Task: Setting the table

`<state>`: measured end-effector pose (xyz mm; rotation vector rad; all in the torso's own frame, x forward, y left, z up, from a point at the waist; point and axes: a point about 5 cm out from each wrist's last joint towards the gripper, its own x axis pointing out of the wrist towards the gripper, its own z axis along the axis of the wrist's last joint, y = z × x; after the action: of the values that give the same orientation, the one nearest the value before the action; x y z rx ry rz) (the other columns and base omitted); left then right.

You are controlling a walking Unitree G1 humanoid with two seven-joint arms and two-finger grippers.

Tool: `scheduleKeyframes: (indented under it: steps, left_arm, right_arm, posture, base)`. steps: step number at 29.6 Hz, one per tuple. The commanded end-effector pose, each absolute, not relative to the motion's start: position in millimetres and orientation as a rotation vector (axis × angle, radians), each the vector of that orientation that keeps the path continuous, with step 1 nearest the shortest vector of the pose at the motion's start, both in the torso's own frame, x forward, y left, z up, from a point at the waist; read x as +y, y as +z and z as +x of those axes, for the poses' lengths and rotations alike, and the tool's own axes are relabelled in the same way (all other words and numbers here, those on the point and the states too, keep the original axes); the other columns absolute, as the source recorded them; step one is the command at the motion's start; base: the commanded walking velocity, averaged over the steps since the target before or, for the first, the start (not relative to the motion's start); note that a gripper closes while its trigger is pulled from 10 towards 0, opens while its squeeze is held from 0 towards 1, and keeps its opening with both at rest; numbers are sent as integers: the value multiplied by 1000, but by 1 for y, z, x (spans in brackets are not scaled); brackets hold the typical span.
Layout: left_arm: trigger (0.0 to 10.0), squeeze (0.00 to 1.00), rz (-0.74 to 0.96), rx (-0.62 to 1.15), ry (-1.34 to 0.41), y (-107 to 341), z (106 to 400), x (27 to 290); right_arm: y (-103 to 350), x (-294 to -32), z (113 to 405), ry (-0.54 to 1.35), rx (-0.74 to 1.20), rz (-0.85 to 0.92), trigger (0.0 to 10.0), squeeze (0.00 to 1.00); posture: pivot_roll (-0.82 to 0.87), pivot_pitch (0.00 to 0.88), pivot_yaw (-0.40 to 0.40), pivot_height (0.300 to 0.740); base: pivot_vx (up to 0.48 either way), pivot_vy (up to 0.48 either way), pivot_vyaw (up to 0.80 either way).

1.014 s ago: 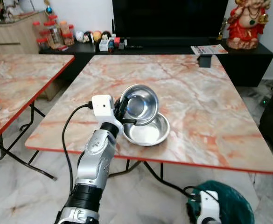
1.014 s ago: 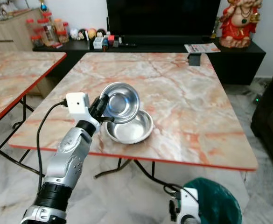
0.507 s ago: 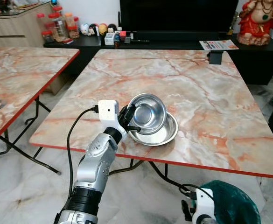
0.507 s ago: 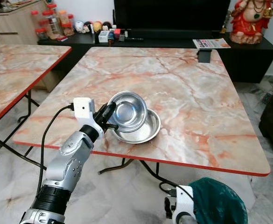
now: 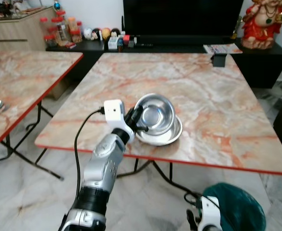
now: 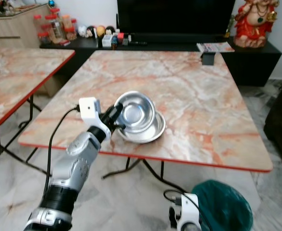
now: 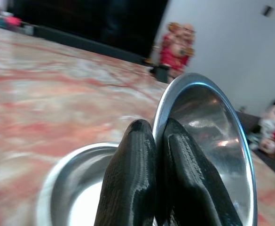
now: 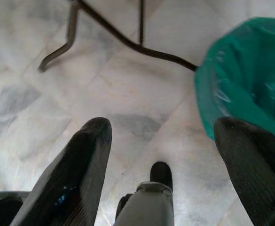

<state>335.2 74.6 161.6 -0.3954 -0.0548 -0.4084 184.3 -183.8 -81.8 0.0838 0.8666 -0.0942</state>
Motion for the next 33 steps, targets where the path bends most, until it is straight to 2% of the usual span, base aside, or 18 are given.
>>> scheduleKeyframes:
  steps: [1, 33]
  left_arm:
    - [10000, 0, -390, -62, -412, 165, 335, 74]
    - [10000, 0, -400, -94, -379, 171, 333, 84]
  right_arm:
    - [-81, -183, 186, -98, 862, 90, 10000, 0]
    - [-82, -180, 184, -68, 870, 53, 10000, 0]
  posture:
    - [-37, 0, 48, 723]
    - [-31, 0, 49, 723]
  base:
    - [259, 0, 0]
    - [263, 0, 0]
